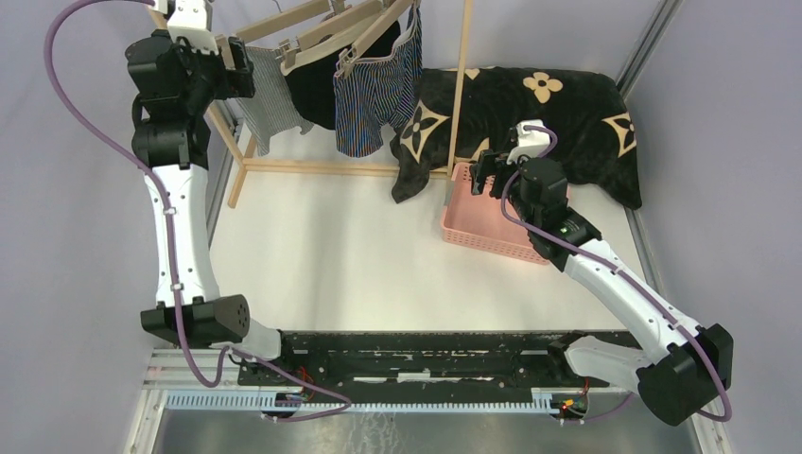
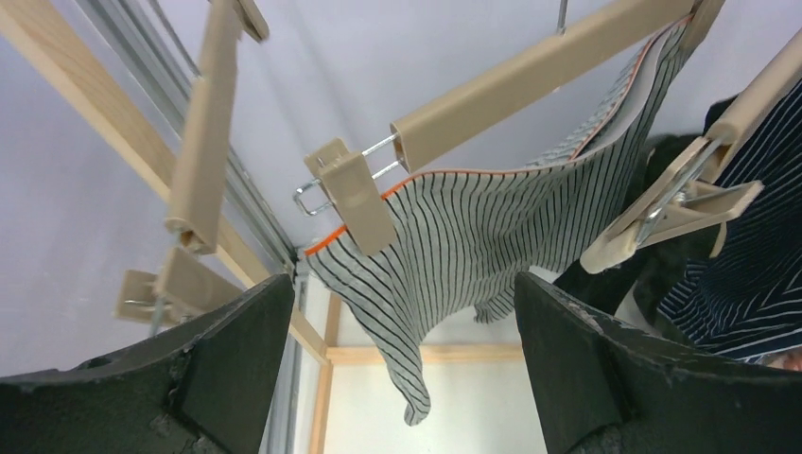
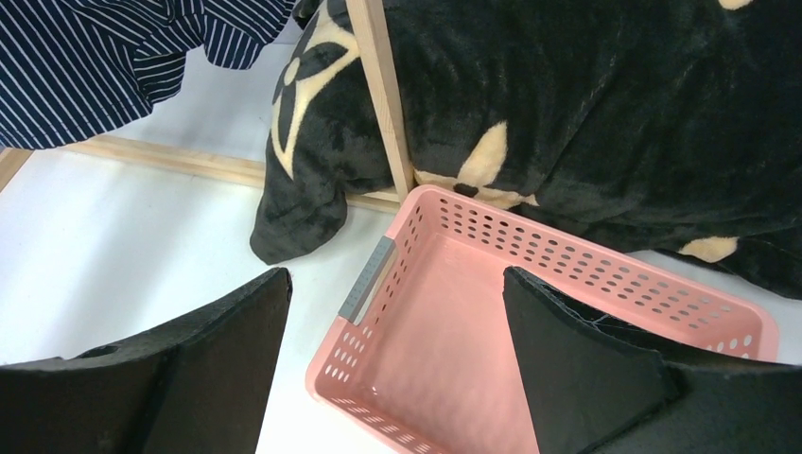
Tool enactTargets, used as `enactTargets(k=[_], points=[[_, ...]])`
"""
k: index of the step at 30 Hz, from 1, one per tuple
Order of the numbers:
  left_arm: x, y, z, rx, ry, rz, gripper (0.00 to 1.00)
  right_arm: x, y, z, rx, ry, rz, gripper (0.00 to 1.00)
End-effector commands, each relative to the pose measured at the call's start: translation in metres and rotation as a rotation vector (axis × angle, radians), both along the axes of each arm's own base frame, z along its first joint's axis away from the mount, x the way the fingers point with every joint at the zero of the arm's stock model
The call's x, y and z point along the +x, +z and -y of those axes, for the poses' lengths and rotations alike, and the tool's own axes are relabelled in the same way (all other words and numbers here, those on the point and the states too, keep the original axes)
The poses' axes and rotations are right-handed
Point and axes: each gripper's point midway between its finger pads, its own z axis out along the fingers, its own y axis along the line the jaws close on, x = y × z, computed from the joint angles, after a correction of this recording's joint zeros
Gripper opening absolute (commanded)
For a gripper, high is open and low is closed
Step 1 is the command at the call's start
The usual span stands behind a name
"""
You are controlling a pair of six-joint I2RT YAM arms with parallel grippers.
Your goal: Remove the underwear clipped to the hanger
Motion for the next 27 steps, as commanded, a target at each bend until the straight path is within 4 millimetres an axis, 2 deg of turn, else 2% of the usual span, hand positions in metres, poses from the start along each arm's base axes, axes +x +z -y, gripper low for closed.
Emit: enactTargets(k=[1, 5, 7, 11, 15, 21, 27], points=[[-0.016, 0.058, -0.006, 0.044, 0.035, 0.216, 0.93, 0.002, 0.012, -0.009, 0.035, 0.033, 0.033, 0.91], [-0.018, 0.074, -0.003, 0.044, 0.024, 0.319, 0.94, 0.003, 0.01, -0.014, 0.047, 0.05, 0.024, 0.91], [-0.014, 0.076, -0.007, 0.046, 0.04, 0.343, 0.94, 0.002, 0.01, -0.014, 0.048, 0.054, 0.024, 0.91], [0.003, 0.073, -0.011, 0.033, 0.051, 0.368, 0.93, 0.002, 0.008, -0.015, 0.053, 0.055, 0.023, 0.91], [0.027, 0.071, -0.003, 0.012, -0.005, 0.334, 0.93, 0.001, 0.006, -0.016, 0.053, 0.061, 0.013, 0.91], [0.04, 0.09, 0.002, 0.023, -0.044, 0.364, 0.93, -0.001, 0.005, -0.015, 0.053, 0.062, 0.016, 0.91], [0.048, 0.078, 0.003, 0.035, -0.066, 0.335, 0.92, 0.0, 0.004, -0.019, 0.055, 0.072, 0.011, 0.91]])
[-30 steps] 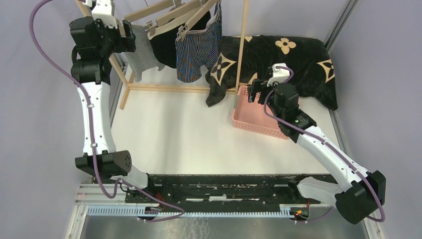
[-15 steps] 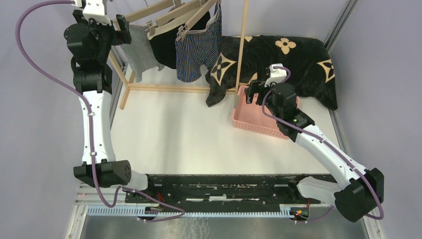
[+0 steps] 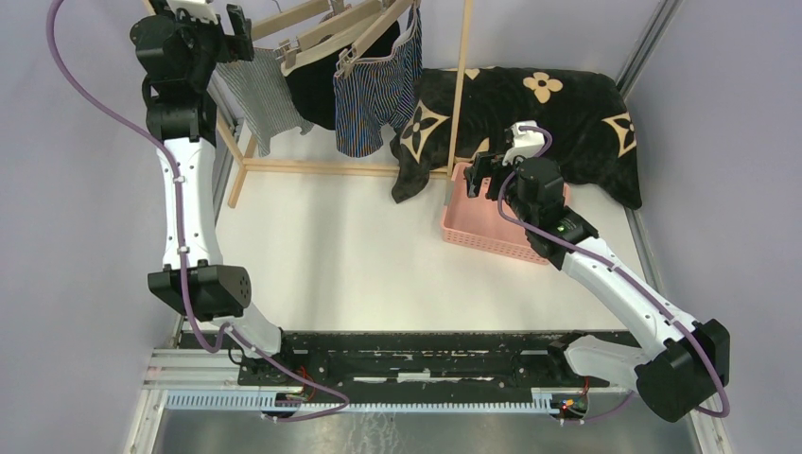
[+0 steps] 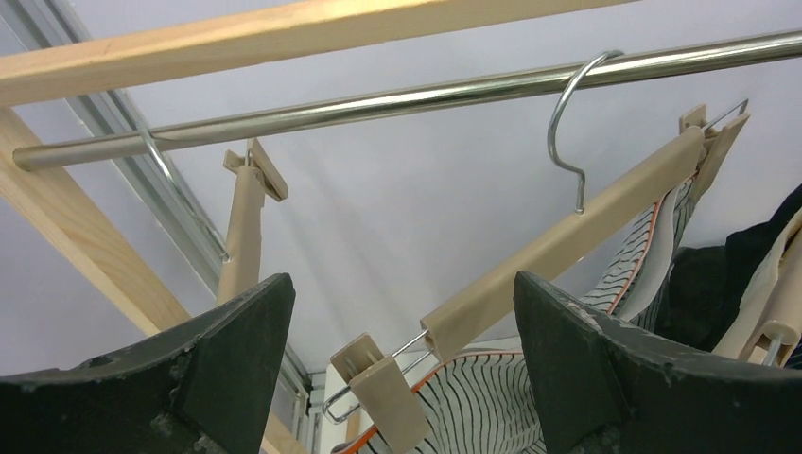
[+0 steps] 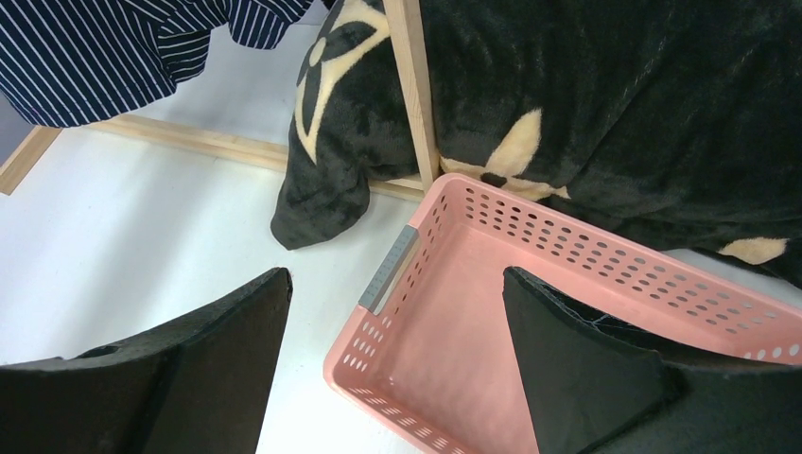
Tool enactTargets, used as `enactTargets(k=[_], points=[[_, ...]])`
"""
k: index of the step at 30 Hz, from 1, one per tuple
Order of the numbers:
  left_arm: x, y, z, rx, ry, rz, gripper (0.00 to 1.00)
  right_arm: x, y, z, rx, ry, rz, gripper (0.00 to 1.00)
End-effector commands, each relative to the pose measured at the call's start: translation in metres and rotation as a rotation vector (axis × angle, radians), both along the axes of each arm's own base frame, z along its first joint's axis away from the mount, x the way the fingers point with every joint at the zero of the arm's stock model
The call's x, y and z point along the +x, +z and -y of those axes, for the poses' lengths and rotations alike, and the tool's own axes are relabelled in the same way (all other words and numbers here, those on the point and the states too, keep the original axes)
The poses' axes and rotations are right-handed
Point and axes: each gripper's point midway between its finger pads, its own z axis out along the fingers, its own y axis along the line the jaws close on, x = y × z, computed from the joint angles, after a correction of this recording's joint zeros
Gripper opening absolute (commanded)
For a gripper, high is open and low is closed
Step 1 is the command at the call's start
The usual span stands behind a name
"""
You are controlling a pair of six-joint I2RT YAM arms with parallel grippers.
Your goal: Remove the underwear clipped to the hanger
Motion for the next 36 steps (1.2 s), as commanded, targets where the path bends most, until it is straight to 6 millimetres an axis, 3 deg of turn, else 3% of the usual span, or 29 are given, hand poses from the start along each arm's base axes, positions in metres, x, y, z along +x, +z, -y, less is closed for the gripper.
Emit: enactTargets(k=[1, 20, 29, 36], points=[[-0.008, 0.024, 0.007, 0.004, -0.042, 0.068, 0.92, 0.001, 0.013, -0.007, 0.038, 0.017, 0.04, 0.91], [0.013, 0.002, 0.03, 0.006, -0.186, 0.028, 0.82, 0.001, 0.01, -0.015, 0.031, 0.047, 0.039, 0.91], [0.011, 0.011, 0.045, 0.016, -0.232, 0.059, 0.78, 0.002, 0.009, -0.02, 0.032, 0.06, 0.039, 0.91], [0.021, -0.006, 0.05, 0.017, -0.236, 0.001, 0.68, -0.001, 0.01, -0.019, 0.032, 0.058, 0.044, 0.91]])
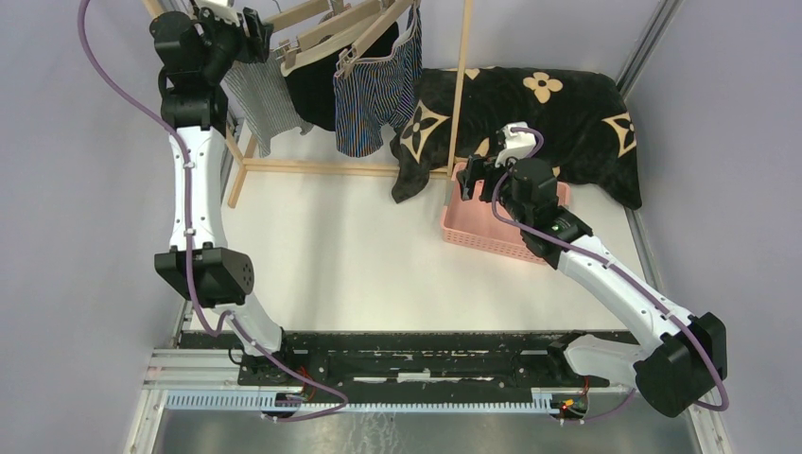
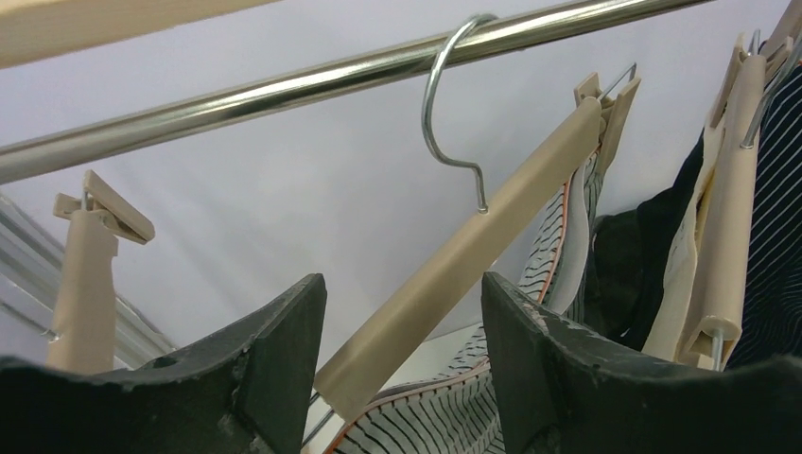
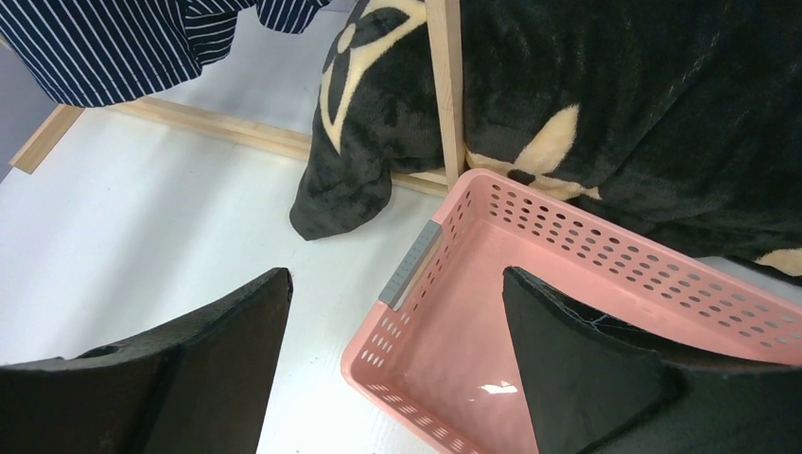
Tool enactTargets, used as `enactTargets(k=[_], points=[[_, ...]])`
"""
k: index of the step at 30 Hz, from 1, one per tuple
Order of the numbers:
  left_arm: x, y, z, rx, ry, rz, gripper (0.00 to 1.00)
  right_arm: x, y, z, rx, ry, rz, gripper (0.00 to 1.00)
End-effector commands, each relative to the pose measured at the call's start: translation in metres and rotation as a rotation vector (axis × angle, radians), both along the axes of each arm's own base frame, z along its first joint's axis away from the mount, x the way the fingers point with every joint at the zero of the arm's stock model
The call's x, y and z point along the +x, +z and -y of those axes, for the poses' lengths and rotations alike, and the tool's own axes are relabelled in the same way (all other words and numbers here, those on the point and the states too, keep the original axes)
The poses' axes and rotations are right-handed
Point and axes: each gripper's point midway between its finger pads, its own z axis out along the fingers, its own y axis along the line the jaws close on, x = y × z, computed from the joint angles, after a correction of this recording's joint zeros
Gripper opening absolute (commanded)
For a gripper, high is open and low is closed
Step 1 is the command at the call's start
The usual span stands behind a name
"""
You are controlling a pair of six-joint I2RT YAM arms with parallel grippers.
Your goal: Remove the underwear clipped to the hanger
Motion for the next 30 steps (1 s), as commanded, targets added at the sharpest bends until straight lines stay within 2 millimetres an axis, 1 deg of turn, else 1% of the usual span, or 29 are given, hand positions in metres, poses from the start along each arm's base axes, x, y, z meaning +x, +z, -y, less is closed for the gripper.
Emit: enactTargets(k=[1, 6, 12, 15, 22, 25, 27, 30], points=[[-0.002, 0.01, 0.009, 0.004, -0.025, 0.026, 0.67, 0.0, 0.017, -0.003, 0.033, 0.006, 0.055, 0.91], [-0.002, -0.001, 0.008, 0.014, -0.011, 0.005, 0.65, -0.001, 0.018, -0.003, 0.034, 0.006, 0.056, 0.91], [-0.006, -0.003, 0.01, 0.015, -0.017, -0.006, 0.47, -0.001, 0.019, -0.004, 0.04, 0.008, 0.056, 0.91], [-0.006, -0.007, 0.01, 0.009, -0.018, -0.019, 0.41, -0.003, 0.02, -0.005, 0.043, 0.012, 0.059, 0.91], [-0.005, -0.013, 0.014, -0.004, -0.026, -0.032, 0.43, -0.006, 0.026, -0.004, 0.049, 0.02, 0.082, 0.91], [-0.003, -0.016, 0.017, -0.007, -0.033, -0.034, 0.44, -0.006, 0.025, -0.004, 0.043, 0.021, 0.081, 0.91], [-0.002, -0.015, 0.018, -0.009, -0.035, -0.031, 0.42, -0.005, 0.021, -0.005, 0.037, 0.018, 0.074, 0.91], [-0.002, -0.013, 0.018, -0.016, -0.029, -0.019, 0.35, -0.003, 0.018, -0.005, 0.032, 0.018, 0.064, 0.91]])
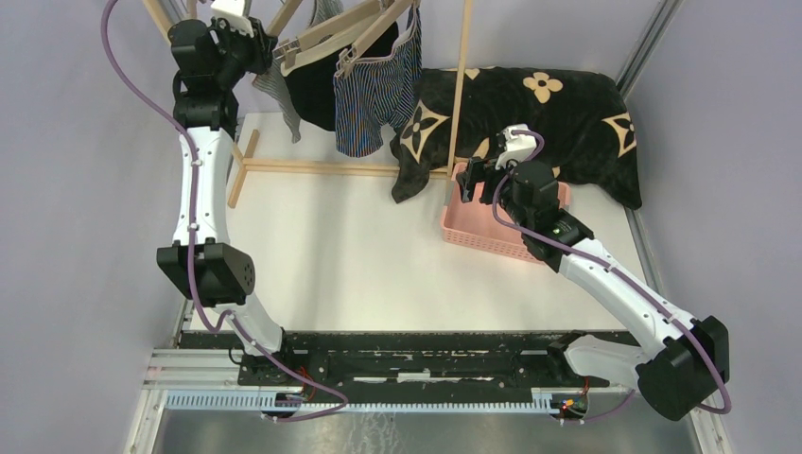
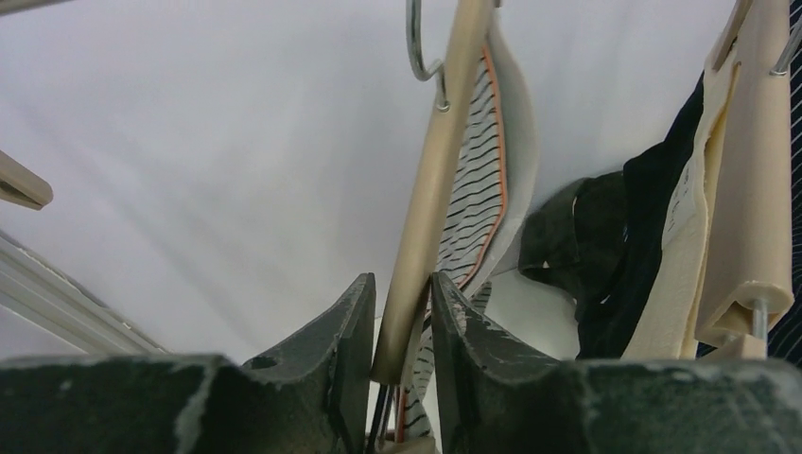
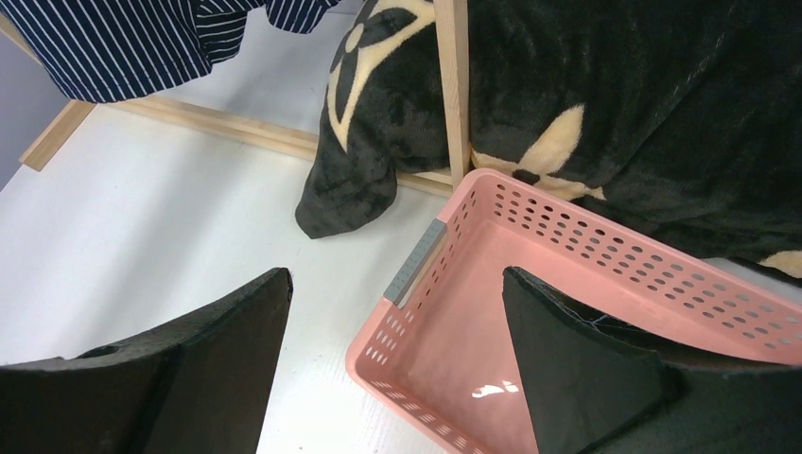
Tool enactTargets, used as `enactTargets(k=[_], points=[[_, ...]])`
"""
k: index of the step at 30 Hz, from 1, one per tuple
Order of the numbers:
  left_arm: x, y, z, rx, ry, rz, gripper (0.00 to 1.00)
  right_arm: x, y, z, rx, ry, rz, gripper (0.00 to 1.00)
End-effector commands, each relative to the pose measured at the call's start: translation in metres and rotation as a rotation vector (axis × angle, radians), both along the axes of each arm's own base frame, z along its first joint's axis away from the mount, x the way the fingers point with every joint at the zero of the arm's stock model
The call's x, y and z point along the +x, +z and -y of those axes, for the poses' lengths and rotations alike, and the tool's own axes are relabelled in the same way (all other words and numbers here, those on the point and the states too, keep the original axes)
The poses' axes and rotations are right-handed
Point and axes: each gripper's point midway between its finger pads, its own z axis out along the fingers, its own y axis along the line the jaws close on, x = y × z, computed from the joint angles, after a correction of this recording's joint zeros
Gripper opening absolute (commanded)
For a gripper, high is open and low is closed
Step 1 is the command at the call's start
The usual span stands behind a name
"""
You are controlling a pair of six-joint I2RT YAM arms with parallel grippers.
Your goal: Remove the underwear clipped to the hanger
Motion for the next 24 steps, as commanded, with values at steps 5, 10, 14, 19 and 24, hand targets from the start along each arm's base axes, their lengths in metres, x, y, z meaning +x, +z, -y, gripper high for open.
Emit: enactTargets(k=[5, 10, 14, 19, 24], points=[[-0.014, 0.037, 0.002, -0.024, 0.019, 0.118, 0.28, 0.002, 0.015, -0.006, 0.026, 0.015, 0.049, 0.91], [-0.019, 0.047, -0.001, -0.051, 0.04, 0.174, 0.2, 0.003, 0.012, -0.009, 0.028, 0.025, 0.039, 0.91], [-0.023, 0.062, -0.003, -0.07, 0.06, 0.208, 0.11, 0.004, 0.007, -0.01, 0.024, 0.026, 0.028, 0.91], [-0.032, 0.081, -0.007, -0.087, 0.086, 0.26, 0.07, 0.006, 0.003, -0.011, 0.018, 0.026, 0.017, 0.91], [-0.042, 0.093, -0.012, -0.101, 0.116, 0.311, 0.07, 0.008, -0.001, -0.014, 0.014, 0.031, 0.007, 0.91]])
